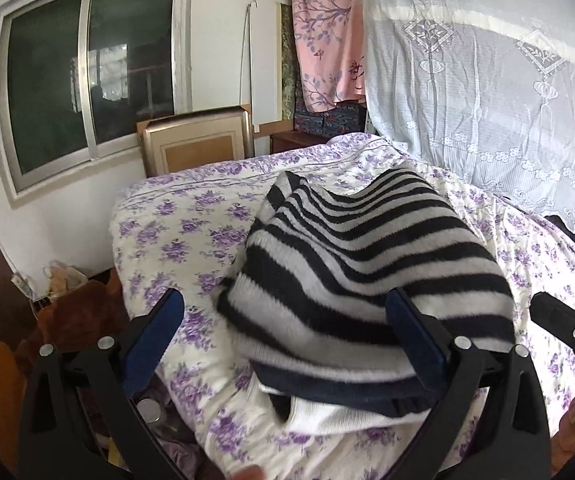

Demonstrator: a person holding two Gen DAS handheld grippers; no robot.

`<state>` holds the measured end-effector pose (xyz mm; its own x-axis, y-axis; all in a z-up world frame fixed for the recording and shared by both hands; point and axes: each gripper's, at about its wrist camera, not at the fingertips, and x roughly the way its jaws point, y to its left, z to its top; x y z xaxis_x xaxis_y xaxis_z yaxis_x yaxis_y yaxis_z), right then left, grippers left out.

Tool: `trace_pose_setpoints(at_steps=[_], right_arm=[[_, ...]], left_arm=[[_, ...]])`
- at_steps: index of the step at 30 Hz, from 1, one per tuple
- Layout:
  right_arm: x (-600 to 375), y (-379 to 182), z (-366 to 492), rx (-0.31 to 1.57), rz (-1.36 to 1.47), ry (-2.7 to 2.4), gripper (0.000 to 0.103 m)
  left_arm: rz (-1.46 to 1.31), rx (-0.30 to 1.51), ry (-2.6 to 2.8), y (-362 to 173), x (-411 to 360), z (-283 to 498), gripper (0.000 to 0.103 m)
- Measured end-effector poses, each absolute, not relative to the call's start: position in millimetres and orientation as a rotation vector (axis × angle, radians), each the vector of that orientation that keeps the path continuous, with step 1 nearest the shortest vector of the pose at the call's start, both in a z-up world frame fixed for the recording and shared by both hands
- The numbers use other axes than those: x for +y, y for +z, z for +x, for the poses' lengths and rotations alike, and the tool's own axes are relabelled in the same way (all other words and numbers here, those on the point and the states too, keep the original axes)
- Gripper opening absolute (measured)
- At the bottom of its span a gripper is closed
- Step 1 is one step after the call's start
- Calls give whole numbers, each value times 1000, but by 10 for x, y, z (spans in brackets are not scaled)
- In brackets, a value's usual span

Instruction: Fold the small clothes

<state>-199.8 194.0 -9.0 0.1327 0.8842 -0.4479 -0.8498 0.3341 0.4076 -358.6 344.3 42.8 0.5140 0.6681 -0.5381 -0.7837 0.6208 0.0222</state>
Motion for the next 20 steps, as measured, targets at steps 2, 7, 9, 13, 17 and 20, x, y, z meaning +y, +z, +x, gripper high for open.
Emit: trace_pose_setpoints(at_steps=[2, 7, 9, 13, 17, 20], right_arm=[[1900, -55, -2067, 675, 38, 1261, 80], [1836, 61, -2217, 619, -12, 1260, 83], [1812, 88, -2268, 597, -32, 1253, 85], [1754, 108, -2326, 577, -36, 1255, 86], [1715, 136, -2354, 563, -37, 1261, 86], [1692, 163, -2380, 546, -39, 1262, 86]], left_arm=[[-230, 551, 886, 456, 3366, -3596, 98], [-248, 569, 841, 490, 3228, -3582, 98], [-221, 558, 841, 524, 3137, -3567, 98], [-177, 549, 835, 587, 2991, -3533, 98], [-177, 557, 813, 621, 2919, -3483, 98], [-180, 556, 816, 635, 2898, -3480, 98]])
